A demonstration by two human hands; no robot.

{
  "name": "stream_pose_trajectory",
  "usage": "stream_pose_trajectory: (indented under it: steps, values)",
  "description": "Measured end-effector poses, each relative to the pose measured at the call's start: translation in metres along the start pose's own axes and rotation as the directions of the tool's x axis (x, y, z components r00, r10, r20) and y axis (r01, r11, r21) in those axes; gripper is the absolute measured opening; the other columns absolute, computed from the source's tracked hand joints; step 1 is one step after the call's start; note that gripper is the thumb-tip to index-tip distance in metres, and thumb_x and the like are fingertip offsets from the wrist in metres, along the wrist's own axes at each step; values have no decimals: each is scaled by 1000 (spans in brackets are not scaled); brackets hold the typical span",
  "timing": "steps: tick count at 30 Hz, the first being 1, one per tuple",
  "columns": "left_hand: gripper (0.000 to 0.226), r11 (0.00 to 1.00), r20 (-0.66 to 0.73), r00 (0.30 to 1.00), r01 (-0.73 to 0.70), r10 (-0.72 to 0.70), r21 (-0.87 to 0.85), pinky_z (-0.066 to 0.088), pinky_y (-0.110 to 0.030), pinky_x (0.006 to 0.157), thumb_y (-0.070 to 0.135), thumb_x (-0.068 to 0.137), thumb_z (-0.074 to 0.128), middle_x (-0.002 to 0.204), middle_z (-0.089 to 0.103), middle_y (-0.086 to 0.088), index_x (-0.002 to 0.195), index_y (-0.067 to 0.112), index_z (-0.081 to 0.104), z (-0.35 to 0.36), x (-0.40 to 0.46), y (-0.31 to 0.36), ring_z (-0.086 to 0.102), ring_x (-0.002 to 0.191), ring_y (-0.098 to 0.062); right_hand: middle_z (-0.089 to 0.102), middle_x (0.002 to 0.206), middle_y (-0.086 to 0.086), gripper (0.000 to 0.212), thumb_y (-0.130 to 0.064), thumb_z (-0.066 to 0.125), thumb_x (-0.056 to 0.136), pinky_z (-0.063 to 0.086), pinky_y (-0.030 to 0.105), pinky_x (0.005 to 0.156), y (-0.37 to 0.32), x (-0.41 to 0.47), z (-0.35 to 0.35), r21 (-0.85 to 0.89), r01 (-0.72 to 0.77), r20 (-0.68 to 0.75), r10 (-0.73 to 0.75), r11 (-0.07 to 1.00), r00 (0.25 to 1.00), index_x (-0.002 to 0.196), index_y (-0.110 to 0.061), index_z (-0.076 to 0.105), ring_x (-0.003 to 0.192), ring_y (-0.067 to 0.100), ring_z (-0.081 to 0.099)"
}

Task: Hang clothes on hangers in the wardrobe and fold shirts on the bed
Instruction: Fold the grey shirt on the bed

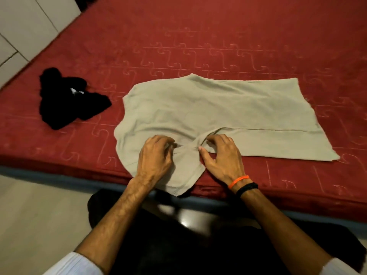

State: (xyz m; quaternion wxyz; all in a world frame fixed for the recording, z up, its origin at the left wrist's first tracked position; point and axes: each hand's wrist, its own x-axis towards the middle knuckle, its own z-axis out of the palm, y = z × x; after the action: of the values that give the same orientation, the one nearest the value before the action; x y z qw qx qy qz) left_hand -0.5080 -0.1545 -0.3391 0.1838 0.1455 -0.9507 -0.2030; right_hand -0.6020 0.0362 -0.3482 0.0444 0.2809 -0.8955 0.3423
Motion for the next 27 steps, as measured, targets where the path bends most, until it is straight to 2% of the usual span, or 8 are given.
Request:
stream_pose_trajectory:
  steps: [4,7,9,14,18,21,24,27]
  values:
    - [29,996,151,985,82,-86,34,48,-35,85,6,73,64,99,71,-3,100,15,72,-23,-10,-41,63,93,-28,68,89,0,37,-42,74,82,50,30,82,-20,8,7,113,-265,33,263,958,964,102,-13,64,88,21,65]
    - [46,997,244,968,41,-57,70,46,-31,88,-1,62,72,106,70,0,105,15,70,-40,-18,-66,62,99,-25,71,78,-1,47,-58,75,71,55,38,86,-20,16,15,139,-524,117,511,840,851,92,-18,63,86,23,69]
    - [52,998,276,961,-21,6,51,46,-34,96,1,64,71,120,67,-2,115,12,68,-47,-23,-81,60,112,-25,72,65,0,47,-63,74,66,60,42,77,-19,21,15,190,-627,205,594,756,778,73,-18,66,73,23,72]
    - [81,995,344,935,-99,88,13,36,-25,112,-4,56,62,144,53,2,136,14,56,-56,-34,-108,49,132,-14,70,57,-3,52,-62,74,71,55,29,59,-29,30,6,82,-665,418,580,743,699,56,-13,68,57,15,69]
    - [47,991,255,958,-118,129,-55,46,-32,108,11,72,50,134,62,1,115,11,69,-66,-34,-115,59,123,-13,54,53,-5,51,-42,81,76,49,26,55,-33,38,6,239,-703,474,552,670,686,48,-22,42,57,12,55]
    - [38,990,221,968,-96,116,-100,46,-31,107,22,84,47,128,66,3,111,12,72,-64,-35,-121,61,119,-11,59,61,-3,25,-34,77,82,52,25,52,-37,44,4,301,-783,593,537,544,600,69,-19,62,57,13,58]
    - [28,981,85,994,82,-68,-177,49,-24,91,17,92,50,103,75,1,106,11,74,-59,-30,-119,68,96,-14,53,60,-1,12,-24,72,82,45,17,37,-38,62,7,333,-902,799,425,276,425,84,-16,64,39,7,50]
    - [17,925,37,939,343,-342,-163,46,-35,74,24,99,53,87,71,-4,93,14,65,-54,-14,-115,63,81,-26,69,73,9,23,-18,61,90,57,20,56,-45,86,25,561,-756,826,280,-337,488,109,-5,62,52,15,67]
